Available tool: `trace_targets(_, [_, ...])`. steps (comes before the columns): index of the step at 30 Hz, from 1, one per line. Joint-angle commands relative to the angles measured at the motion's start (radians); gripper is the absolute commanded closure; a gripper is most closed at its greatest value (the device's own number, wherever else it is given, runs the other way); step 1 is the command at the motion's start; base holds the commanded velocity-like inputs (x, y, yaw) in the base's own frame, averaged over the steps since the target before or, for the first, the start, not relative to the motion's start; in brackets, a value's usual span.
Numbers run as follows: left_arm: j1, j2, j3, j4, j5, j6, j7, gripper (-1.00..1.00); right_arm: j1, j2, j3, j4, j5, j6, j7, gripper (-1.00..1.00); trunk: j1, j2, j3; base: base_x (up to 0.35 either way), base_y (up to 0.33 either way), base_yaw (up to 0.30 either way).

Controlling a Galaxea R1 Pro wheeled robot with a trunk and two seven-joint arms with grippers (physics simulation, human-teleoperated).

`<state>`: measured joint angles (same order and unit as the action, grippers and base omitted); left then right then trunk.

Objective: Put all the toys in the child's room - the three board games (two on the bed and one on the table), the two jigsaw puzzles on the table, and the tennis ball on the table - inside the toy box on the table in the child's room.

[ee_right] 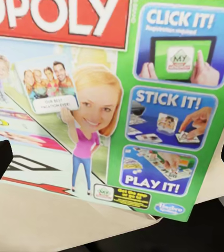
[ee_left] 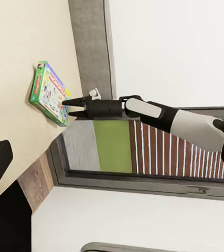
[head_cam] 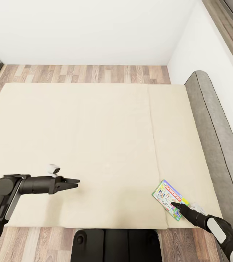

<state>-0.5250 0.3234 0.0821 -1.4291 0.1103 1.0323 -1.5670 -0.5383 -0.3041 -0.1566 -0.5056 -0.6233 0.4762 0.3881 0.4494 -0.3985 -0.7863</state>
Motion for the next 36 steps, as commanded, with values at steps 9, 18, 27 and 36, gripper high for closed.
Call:
trace_targets(9, [0.0,0.0,-0.005,-0.001,-0.001,0.011,-0.004,-1.0,0.0,0.0,-0.004,-0.001,-0.003,0.009,0.002,-1.0,0.001,-0.001,-0.001,0.0,0.0,0.0])
trace_targets(18, [0.0,0.0,-0.005,-0.001,-0.001,0.009,-0.004,-1.0,0.0,0.0,-0.005,-0.001,-0.004,0.007,0.002,-1.0,0.001,-0.001,-0.001,0.0,0.0,0.0])
trace_targets(27, [0.001,0.0,-0.007,-0.001,-0.001,0.008,-0.004,-1.0,0.0,-0.001,-0.005,0.002,-0.002,-0.038,0.006,-1.0,0.001,-0.001,-0.001,0.0,0.0,0.0])
trace_targets(36, [0.002,-0.001,-0.007,-0.001,-0.002,0.008,-0.004,-1.0,0.0,-0.003,-0.002,0.045,-0.002,-0.095,0.065,-1.0,0.001,-0.001,-0.001,0.0,0.0,0.0])
